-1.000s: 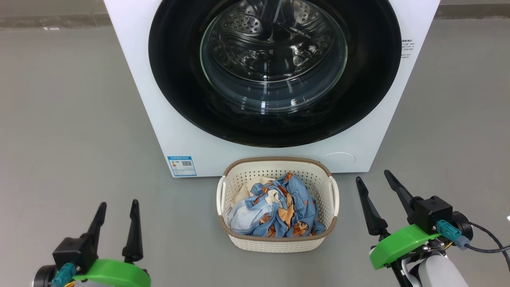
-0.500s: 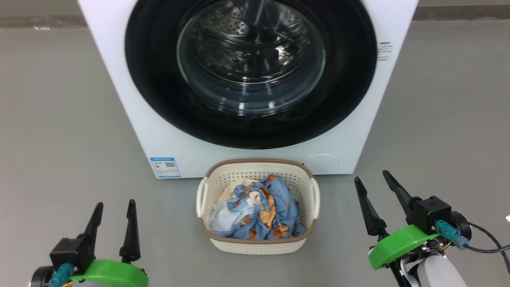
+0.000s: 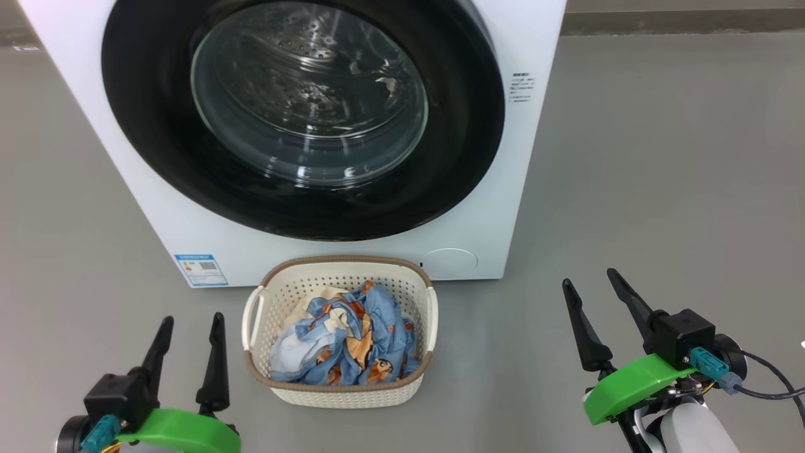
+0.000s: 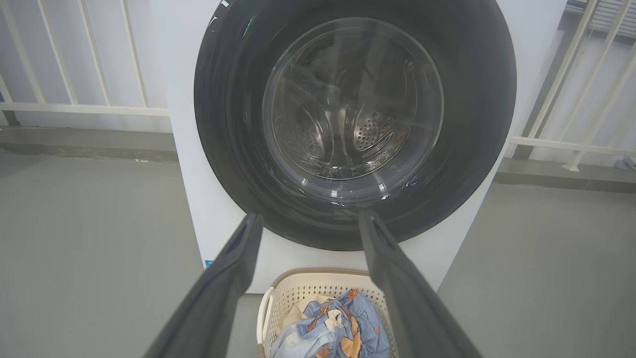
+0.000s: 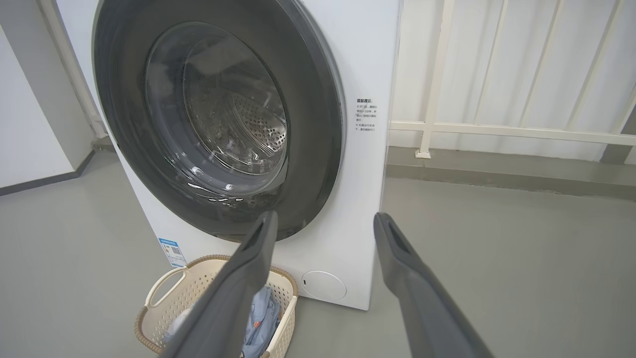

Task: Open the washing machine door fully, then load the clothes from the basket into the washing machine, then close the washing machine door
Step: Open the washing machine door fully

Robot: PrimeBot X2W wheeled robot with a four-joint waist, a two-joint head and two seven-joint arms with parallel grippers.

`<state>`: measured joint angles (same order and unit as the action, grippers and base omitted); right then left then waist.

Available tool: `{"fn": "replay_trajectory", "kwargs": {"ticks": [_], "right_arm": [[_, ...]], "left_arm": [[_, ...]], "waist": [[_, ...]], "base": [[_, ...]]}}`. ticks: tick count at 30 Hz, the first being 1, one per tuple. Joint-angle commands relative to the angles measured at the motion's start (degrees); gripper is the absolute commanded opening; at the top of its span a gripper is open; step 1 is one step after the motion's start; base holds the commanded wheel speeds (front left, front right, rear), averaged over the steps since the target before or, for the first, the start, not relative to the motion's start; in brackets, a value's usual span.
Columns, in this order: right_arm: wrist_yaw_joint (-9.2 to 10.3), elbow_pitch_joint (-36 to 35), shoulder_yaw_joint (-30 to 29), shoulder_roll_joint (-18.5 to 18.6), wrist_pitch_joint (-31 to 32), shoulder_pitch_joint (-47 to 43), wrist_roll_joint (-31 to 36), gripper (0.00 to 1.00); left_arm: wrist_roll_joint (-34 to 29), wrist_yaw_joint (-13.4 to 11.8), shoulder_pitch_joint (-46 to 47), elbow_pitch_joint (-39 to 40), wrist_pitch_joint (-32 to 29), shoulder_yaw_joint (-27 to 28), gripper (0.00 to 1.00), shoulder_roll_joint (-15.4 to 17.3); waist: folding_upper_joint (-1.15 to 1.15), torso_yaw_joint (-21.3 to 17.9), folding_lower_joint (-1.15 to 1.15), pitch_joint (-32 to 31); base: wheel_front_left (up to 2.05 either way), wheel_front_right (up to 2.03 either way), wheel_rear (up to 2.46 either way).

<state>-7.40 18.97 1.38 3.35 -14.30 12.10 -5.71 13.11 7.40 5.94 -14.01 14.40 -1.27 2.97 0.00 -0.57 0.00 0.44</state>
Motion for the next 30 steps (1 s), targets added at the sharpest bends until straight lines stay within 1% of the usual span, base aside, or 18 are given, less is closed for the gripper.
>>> {"fn": "replay_trajectory", "kwargs": {"ticks": [1,5,30], "right_arm": [[-0.09,-1.3,1.4,-0.3,-0.7,2.2,-0.7,1.0],[-0.09,-1.3,1.4,-0.3,-0.7,2.3,-0.7,1.0],[-0.09,-1.0,2.1,-0.1,-0.7,1.9,-1.1,1.0]], "left_arm": [[0.6,0.1,2.1,1.6,0.6,1.8,1.0,1.4],[0.6,0.1,2.1,1.4,0.6,1.8,1.0,1.4],[0.6,0.1,2.0,1.1,0.6,1.6,1.0,1.6]], "waist": [[0.0,0.0,0.0,0.0],[0.0,0.0,0.0,0.1],[0.0,0.0,0.0,-0.3]], "base": [[0.42,0.42,-0.85],[0.23,0.23,-0.45],[0.0,0.0,0.0]]}}
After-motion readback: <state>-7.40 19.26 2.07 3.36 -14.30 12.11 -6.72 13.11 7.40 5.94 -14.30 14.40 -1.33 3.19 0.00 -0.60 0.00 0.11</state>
